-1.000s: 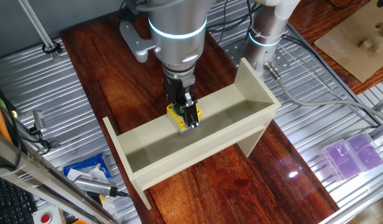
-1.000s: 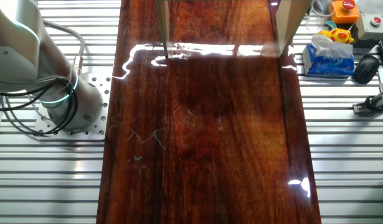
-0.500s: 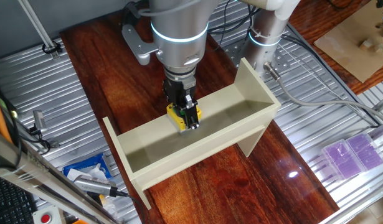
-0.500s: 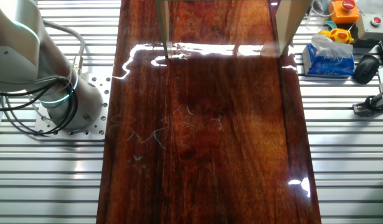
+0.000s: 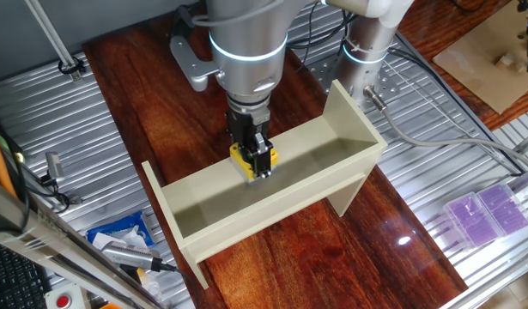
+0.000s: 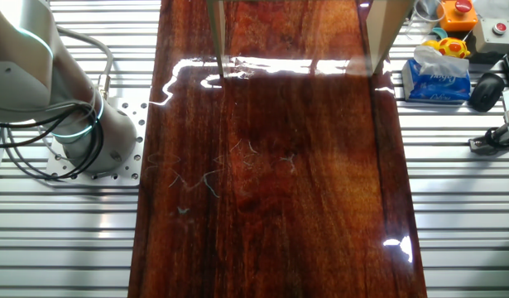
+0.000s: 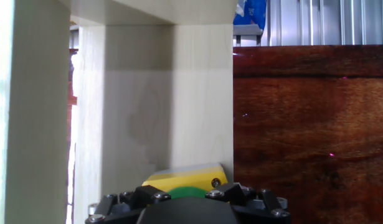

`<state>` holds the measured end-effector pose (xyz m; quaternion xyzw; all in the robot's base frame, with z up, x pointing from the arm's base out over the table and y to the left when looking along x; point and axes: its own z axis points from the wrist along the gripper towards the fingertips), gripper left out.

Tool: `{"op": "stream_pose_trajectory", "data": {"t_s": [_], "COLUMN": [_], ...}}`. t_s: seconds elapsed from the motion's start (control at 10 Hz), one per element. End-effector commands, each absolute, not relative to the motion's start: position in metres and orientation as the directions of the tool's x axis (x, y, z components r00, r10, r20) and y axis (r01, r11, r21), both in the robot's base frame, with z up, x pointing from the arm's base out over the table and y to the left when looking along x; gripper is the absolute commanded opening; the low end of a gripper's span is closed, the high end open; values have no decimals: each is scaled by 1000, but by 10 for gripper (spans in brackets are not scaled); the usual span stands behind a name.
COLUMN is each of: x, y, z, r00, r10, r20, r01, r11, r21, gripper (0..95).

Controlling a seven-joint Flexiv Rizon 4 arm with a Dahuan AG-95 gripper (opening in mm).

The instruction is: Take the object down from the shelf

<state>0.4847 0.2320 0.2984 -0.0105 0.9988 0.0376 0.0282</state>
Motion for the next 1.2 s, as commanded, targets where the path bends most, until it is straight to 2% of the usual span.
{"op": "stream_pose_trajectory", "data": {"t_s": [0.1, 0.7, 1.2], "x": [484, 478, 474], "y": [231, 192, 178], "z": [301, 334, 339], "r00": [-998, -989, -976], "r10": [-30, -146, -220], "r20": [-51, -18, -6], "r01": [-34, -147, -219], "r11": [997, 985, 970], "r21": [76, 93, 104], "gripper": [0, 0, 0]}}
